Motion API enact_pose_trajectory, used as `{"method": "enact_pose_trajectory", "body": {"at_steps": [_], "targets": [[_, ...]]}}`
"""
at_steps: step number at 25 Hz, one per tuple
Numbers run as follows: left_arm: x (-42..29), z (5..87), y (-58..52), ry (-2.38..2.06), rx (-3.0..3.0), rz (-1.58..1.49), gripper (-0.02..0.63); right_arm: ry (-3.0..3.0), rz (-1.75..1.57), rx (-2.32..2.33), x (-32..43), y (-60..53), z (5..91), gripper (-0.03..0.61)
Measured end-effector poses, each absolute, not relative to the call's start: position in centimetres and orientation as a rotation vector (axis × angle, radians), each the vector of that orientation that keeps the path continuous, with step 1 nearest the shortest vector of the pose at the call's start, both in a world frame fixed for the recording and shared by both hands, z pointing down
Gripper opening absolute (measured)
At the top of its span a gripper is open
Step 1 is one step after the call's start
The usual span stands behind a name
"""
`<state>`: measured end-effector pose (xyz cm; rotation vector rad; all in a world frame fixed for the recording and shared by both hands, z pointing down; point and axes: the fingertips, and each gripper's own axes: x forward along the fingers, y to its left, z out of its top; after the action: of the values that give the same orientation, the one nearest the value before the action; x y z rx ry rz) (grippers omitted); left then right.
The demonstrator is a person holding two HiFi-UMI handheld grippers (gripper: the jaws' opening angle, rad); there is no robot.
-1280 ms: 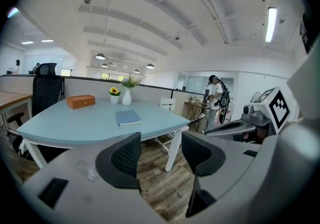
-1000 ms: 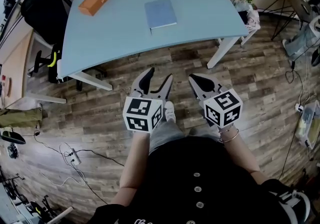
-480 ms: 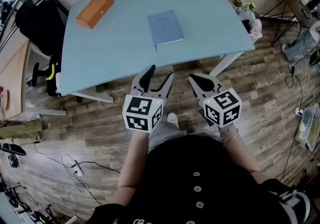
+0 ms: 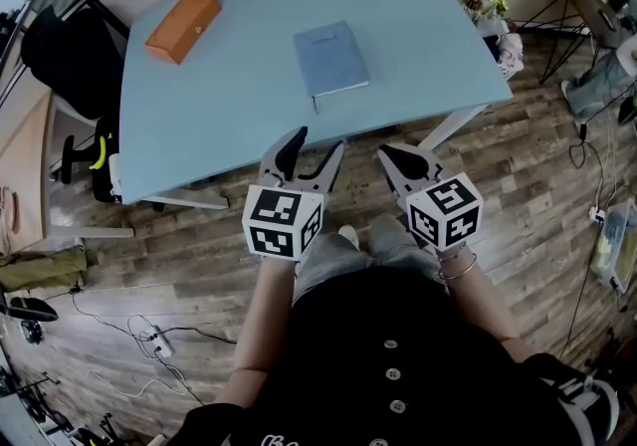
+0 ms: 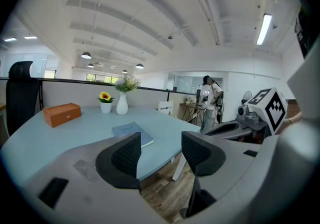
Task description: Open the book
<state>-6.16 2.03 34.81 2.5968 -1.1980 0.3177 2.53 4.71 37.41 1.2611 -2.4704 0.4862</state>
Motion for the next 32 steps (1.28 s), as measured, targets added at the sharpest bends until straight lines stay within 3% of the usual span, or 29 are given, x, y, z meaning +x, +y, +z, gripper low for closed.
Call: {"method": "enact_pose_trajectory", "body": {"at_steps": [32], "targets": [[-2.4, 37.6, -7.8, -1.173, 2.526, 0.408, 0.235, -2.474, 0.573, 1.209, 5.8, -6.7, 39.3, 0.003]]}}
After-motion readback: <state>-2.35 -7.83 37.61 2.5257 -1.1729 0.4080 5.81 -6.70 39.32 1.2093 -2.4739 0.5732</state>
